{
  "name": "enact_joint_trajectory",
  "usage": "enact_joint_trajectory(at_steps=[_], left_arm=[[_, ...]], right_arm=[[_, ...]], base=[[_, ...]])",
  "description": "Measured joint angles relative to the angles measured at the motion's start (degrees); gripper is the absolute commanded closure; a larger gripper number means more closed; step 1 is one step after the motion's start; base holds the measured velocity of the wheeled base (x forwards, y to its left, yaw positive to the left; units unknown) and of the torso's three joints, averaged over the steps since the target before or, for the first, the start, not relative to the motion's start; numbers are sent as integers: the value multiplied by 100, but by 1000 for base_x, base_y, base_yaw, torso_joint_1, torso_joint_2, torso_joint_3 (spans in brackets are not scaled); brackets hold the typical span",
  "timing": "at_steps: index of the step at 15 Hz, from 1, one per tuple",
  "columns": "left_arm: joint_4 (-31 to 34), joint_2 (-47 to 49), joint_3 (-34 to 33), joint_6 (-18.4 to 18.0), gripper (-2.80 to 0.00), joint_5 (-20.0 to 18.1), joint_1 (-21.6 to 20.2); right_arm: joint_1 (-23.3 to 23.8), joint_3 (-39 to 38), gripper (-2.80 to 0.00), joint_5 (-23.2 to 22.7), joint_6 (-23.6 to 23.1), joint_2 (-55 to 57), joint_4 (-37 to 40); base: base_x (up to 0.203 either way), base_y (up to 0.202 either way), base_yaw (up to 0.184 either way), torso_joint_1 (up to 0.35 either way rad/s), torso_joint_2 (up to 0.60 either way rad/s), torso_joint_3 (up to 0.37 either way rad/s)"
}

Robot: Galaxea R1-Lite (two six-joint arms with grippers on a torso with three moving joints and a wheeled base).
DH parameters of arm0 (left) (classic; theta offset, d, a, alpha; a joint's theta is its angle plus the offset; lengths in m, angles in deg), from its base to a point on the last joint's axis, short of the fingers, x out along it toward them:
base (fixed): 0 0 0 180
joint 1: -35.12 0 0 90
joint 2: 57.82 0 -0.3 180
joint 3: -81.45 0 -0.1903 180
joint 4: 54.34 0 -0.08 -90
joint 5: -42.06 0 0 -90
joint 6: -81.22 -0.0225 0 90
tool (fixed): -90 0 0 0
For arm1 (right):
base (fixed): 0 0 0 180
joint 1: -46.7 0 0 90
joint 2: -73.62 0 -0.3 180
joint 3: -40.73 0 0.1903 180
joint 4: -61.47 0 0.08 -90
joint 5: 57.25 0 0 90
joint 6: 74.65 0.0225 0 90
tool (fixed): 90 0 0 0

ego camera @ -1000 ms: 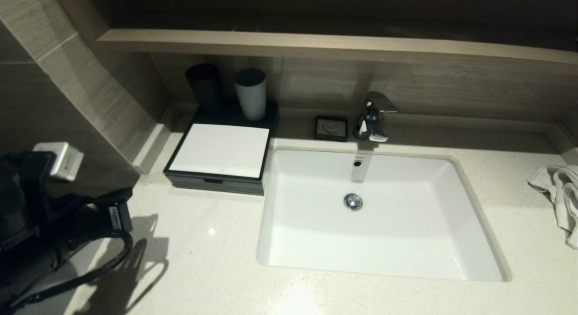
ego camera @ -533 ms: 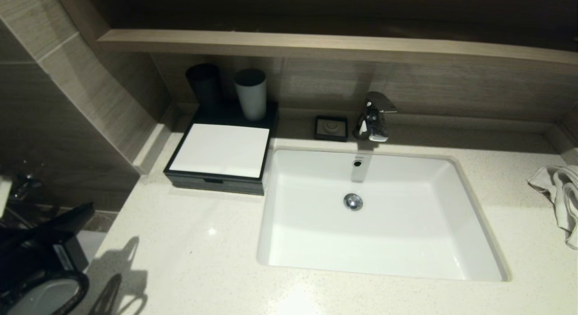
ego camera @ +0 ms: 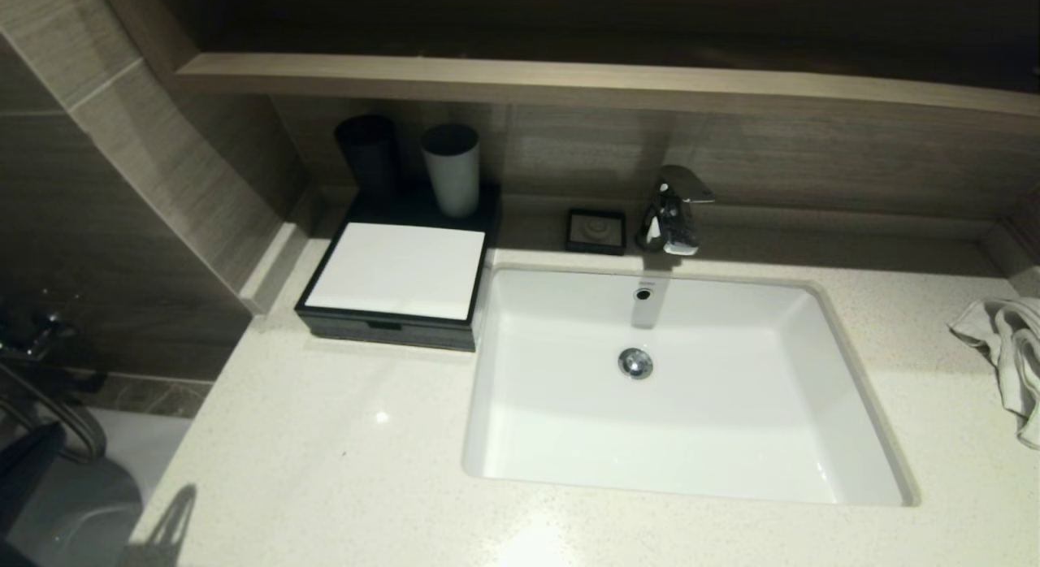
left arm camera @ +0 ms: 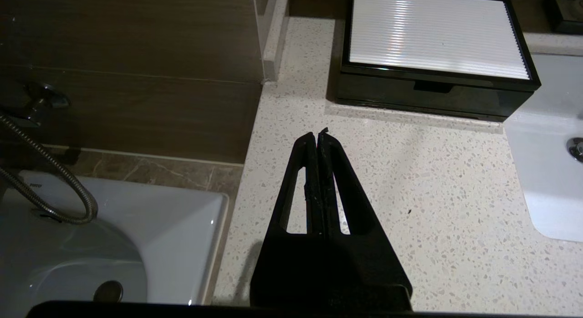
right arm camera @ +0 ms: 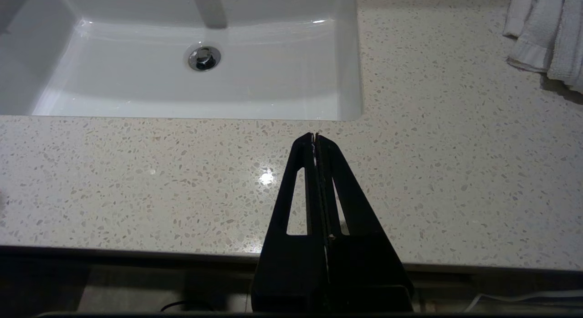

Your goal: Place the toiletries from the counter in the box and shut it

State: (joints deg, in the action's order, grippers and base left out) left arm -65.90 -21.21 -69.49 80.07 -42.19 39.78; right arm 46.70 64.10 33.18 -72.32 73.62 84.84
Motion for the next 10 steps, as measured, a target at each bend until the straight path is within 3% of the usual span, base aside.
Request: enact_joint_trajectory(at_steps=[5,10], left_arm=[[816,-1039,-211,-12,0,-107,-201],[1092,-1569,-302,-16,0,-387,-432]], right_arm=[[0,0,0,-2,-3,0,0],[0,0,0,-2,-3,0,0]], base=[[0,0,0,0,0,0],[0,0,0,0,0,0]])
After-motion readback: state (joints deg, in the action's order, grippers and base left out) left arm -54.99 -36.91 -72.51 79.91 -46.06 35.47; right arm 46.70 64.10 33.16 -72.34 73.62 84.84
